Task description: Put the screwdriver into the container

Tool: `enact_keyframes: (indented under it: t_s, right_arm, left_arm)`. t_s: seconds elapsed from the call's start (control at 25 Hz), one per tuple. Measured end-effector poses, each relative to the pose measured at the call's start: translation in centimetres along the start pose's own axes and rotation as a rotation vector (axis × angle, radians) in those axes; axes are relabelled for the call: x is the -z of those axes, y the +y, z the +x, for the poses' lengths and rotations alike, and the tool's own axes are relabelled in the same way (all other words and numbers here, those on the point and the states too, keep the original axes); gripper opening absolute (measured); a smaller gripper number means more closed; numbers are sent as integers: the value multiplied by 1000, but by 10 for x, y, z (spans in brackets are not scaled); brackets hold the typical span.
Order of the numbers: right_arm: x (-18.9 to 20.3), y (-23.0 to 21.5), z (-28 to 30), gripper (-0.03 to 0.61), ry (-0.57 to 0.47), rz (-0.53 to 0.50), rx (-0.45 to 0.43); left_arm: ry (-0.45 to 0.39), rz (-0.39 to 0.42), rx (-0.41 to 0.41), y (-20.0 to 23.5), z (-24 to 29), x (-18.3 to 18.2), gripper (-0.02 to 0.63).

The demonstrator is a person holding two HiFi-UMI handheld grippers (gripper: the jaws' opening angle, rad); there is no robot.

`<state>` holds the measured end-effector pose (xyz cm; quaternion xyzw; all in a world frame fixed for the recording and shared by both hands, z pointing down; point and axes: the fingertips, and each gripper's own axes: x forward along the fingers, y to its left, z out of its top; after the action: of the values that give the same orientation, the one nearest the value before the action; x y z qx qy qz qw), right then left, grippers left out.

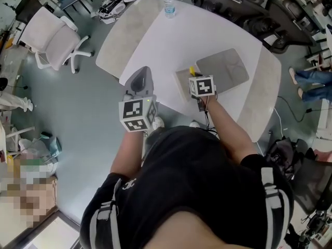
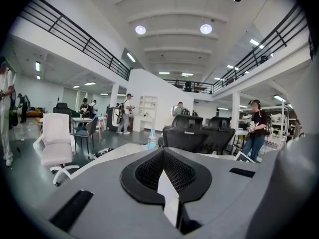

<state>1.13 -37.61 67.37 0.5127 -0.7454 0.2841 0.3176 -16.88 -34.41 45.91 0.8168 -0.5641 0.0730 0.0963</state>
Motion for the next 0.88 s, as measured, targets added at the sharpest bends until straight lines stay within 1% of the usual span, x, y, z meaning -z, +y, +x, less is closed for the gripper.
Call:
enact_keyframes:
  t_s: [0.12,0.28,0.4,0.44,0.52,0.56,0.64,0.68,0.88]
  right_arm:
    - [4,-2,9,66,58,-15,31]
    - [8,-2,18,66,105,-32,53]
    - [17,-3,21,64,178,-62,97]
    - [17,3,24,66,183,-60,74]
    - [12,33,36,66,141,-17,-64]
    - [10,35,40,65,130,-23,-77]
    - [10,13,42,65,149,-86,25]
    - [13,7,43,66,168,-98,51]
    - [29,7,59,66,244,-88,47]
  left_arm:
    - [4,-9,-3,3,0,2,3]
    - [-3,-7,-1,4,-1,1,3]
    - [-3,-10,-5,9,-4,2,3]
    - [-2,-10,-7,10,-4,2,3]
    - [0,-9,-10,13,-5,2,3]
    - [1,-9,-12,13,-5,2,3]
    - [3,-11,-18,14,-5,2,3]
    - [4,-13,-21,14,-5,2,3]
    - [14,-5,-36,21,-7,3,3]
